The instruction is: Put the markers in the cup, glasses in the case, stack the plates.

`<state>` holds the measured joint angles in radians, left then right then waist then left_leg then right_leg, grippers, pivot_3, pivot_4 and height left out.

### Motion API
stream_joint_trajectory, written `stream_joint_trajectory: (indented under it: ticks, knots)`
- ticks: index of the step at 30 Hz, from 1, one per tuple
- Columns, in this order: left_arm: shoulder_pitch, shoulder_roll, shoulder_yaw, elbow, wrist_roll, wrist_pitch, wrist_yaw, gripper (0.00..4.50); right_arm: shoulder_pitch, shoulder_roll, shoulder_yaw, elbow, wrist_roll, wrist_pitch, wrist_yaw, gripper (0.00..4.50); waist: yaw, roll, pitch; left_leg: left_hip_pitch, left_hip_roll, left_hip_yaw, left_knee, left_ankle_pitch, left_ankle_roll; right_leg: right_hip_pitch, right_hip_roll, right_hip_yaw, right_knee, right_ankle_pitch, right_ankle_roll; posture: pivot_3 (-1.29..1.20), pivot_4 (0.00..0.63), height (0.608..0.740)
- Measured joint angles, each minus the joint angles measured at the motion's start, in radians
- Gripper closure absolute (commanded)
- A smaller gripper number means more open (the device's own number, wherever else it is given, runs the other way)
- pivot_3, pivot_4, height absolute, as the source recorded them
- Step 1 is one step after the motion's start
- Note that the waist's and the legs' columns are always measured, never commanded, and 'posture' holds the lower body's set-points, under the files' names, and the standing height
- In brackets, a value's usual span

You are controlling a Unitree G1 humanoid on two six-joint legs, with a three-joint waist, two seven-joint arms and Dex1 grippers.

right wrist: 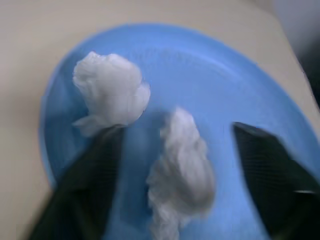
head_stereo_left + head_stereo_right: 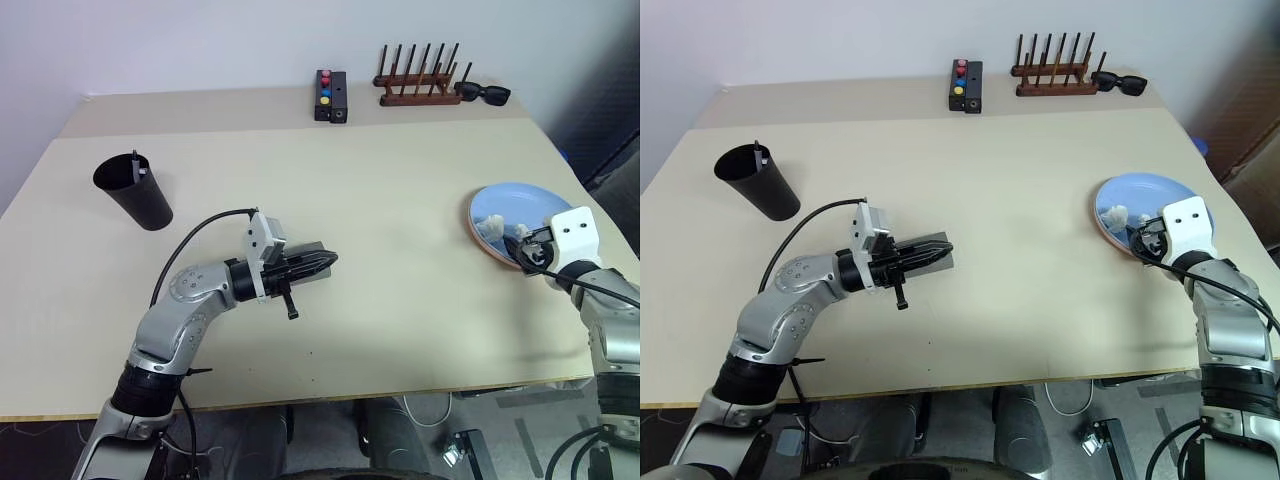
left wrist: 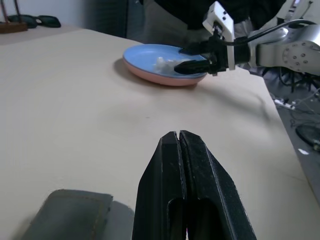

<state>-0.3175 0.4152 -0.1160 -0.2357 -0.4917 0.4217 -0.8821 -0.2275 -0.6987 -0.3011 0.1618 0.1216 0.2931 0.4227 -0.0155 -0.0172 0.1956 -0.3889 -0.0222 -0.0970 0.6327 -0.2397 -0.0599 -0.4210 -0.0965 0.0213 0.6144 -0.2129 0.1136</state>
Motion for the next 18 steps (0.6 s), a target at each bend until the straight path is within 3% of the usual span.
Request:
stream_joint_trajectory:
  ticks: [5,10,18]
  knots:
    - [0.013,0.012,0.081,0.031,0.032,-0.055,0.064,4.5,-0.019,0.013,-0.001,-0.021,0.049,-0.072,0.056,0.3,-0.006,0.0,0.0,0.0,0.0,0.0,-0.001,0.0,0.0,0.0,0.0,0.0,0.0,0.0,0.0,0.0,0.15,0.734]
    - [0.191,0.095,0.245,0.026,0.033,-0.079,0.105,4.5,-0.001,0.052,0.072,-0.163,0.174,-0.083,0.247,0.3,-0.025,0.0,0.0,0.002,0.002,0.0,-0.002,-0.001,0.002,0.0,0.001,0.0,0.0,0.0,0.002,0.0,0.15,0.734]
    - [0.416,0.162,0.486,0.022,0.029,-0.12,0.14,4.5,0.002,0.053,0.162,-0.161,0.239,-0.052,0.416,0.3,-0.009,0.0,0.0,0.001,0.002,0.002,0.0,-0.001,0.002,-0.001,0.0,0.001,0.0,-0.001,0.0,0.0,0.15,0.734]
